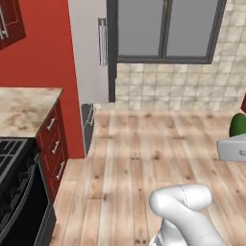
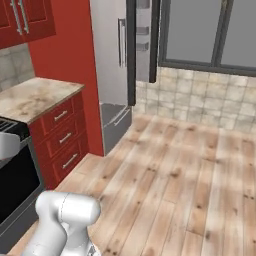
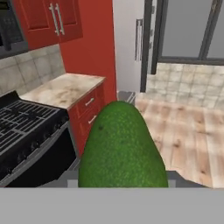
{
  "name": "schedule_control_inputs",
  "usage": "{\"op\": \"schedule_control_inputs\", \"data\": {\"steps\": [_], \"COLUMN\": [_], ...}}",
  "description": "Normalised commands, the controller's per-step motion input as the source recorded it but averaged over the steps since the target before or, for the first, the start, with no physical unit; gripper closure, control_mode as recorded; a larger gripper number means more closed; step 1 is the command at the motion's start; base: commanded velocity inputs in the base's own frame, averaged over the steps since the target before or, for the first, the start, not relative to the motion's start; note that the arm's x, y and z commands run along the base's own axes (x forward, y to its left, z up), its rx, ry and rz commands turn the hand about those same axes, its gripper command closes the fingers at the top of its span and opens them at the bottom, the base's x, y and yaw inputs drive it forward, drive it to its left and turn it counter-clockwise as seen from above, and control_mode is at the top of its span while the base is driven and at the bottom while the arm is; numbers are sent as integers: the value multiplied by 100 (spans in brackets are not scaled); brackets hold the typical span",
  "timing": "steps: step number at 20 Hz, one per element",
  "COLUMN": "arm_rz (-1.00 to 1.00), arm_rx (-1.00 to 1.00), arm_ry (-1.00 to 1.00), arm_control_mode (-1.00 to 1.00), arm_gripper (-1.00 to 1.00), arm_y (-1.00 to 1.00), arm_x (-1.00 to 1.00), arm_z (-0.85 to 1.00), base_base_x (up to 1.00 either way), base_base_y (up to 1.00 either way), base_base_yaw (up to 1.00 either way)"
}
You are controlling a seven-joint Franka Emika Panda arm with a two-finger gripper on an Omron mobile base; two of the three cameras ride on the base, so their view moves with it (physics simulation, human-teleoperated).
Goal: Transport the steak and avocado to the fridge. Place the steak on the rack containing meat and place the avocado on the rack containing the vegetable, ensuring meats and vegetables are on different racks.
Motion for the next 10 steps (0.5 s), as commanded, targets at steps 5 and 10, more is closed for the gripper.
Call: {"op": "schedule_control_inputs", "data": {"steps": [5, 10], "arm_rz": [0, 0], "arm_rx": [0, 0], "arm_ry": [0, 0], "arm_control_mode": [100, 100], "arm_gripper": [100, 100], "arm_y": [0, 0], "arm_x": [0, 0], "arm_z": [0, 0], "base_base_x": [100, 84], "base_base_y": [-37, -9], "base_base_yaw": [46, 88]}}
